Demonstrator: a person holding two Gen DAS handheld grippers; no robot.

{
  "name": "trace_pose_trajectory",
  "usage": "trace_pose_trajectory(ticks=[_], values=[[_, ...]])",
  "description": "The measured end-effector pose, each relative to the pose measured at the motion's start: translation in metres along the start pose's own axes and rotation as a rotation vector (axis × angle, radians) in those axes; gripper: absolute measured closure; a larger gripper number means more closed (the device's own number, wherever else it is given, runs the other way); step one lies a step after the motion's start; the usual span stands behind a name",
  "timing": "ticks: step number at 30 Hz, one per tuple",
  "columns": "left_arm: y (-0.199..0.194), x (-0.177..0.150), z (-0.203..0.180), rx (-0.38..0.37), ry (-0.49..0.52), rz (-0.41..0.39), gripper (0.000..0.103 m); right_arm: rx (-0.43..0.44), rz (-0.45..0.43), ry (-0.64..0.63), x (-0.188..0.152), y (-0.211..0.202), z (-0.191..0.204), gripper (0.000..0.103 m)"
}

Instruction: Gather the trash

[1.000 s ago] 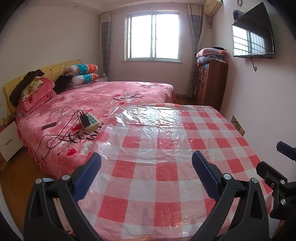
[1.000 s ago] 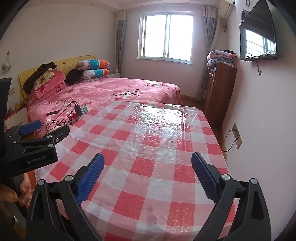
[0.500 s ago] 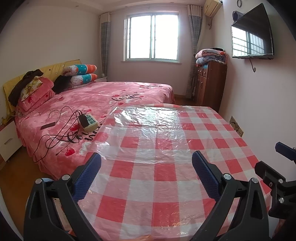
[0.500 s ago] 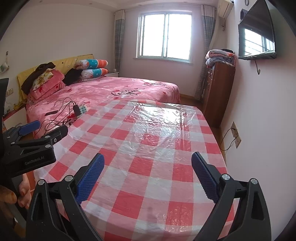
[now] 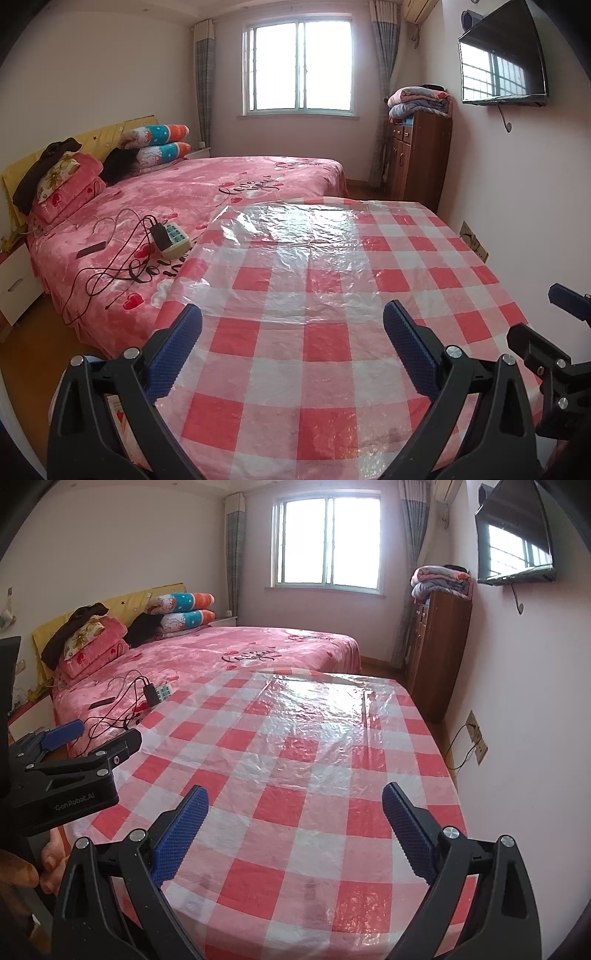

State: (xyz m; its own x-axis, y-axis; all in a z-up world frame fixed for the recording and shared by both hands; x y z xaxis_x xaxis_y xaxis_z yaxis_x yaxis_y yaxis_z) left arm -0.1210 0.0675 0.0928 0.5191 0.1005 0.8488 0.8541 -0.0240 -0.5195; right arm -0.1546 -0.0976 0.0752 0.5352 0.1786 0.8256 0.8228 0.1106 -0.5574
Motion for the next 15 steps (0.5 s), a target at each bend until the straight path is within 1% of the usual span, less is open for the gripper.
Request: trace_pose_trajectory(ticks=[2,4,7,12,15], values=[[0.005,-0.001,-0.001,-0.009,-0.004,0.004,0.004,0.007,0.009,0.008,-0.002,0.006,-0.002,0.009],[0.013,-0.003,-0.003,-0.022,-0.008,0.028,0.004,0.009,0.027,0.019,-0.005,0.017,-0.007,0.009],[0.040,-0.011,-0.006,-0.038,-0.025,0.122,0.004,0.013,0.075,0.049,-0.012,0.038,-0.016,0.009],[0.089,-0.030,-0.013,-0.013,-0.054,0.272,0.004,-0.001,0.177,0.106,-0.024,0.086,-0.039,0.009],[0.117,-0.038,-0.017,0.027,-0.063,0.333,0.004,-0.009,0.233,0.129,-0.028,0.117,-0.051,0.009]])
Point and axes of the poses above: each gripper's, at about its wrist camera, not at the fingertips, and y roughly the way its jaws point, z to its left, x to its top, the point moved 4 cm from there along y, roughly the way its jaws point, and after that the axes turned 7 degrees about -y, right-handed, at the moved point
